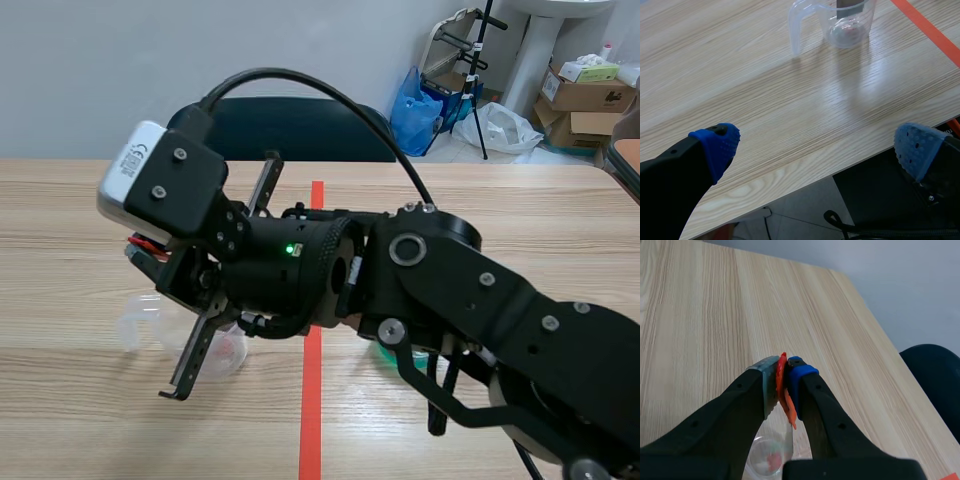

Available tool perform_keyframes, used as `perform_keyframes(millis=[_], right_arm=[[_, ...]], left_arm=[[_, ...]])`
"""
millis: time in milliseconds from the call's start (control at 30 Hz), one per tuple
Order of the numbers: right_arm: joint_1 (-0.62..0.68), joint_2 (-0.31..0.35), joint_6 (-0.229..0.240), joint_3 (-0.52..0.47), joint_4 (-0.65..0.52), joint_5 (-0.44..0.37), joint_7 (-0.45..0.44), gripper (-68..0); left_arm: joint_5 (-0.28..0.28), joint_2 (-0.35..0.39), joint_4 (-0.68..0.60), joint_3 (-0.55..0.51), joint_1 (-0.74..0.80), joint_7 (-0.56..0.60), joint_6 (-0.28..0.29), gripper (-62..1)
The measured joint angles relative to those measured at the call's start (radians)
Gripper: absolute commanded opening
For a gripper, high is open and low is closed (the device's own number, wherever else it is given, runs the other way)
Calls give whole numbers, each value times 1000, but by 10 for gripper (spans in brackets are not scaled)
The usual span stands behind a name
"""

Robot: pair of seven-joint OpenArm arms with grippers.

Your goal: Do the redox reaction experiment

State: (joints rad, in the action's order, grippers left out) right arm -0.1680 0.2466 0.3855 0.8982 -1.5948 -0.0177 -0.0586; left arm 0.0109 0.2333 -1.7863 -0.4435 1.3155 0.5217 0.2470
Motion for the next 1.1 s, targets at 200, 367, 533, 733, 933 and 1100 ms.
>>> perform_keyframes(millis=[200, 367, 533, 733, 933, 1100], right_arm=[[-36, 0, 3, 0, -31, -180, 108, -669], [-107, 0, 3, 0, -34, -290, 177, -669], [-146, 0, 3, 0, -59, -364, 237, -669], [-176, 0, 3, 0, -104, -428, 309, -669], [-208, 0, 3, 0, -147, -485, 370, -669], [-241, 0, 2, 0, -176, -558, 422, -669]], left_arm=[[0, 0, 0, 0, 0, 0, 0, 14], [0, 0, 0, 0, 0, 0, 0, 14], [0, 0, 0, 0, 0, 0, 0, 14], [0, 0, 0, 0, 0, 0, 0, 14], [0, 0, 0, 0, 0, 0, 0, 14], [0, 0, 0, 0, 0, 0, 0, 14]])
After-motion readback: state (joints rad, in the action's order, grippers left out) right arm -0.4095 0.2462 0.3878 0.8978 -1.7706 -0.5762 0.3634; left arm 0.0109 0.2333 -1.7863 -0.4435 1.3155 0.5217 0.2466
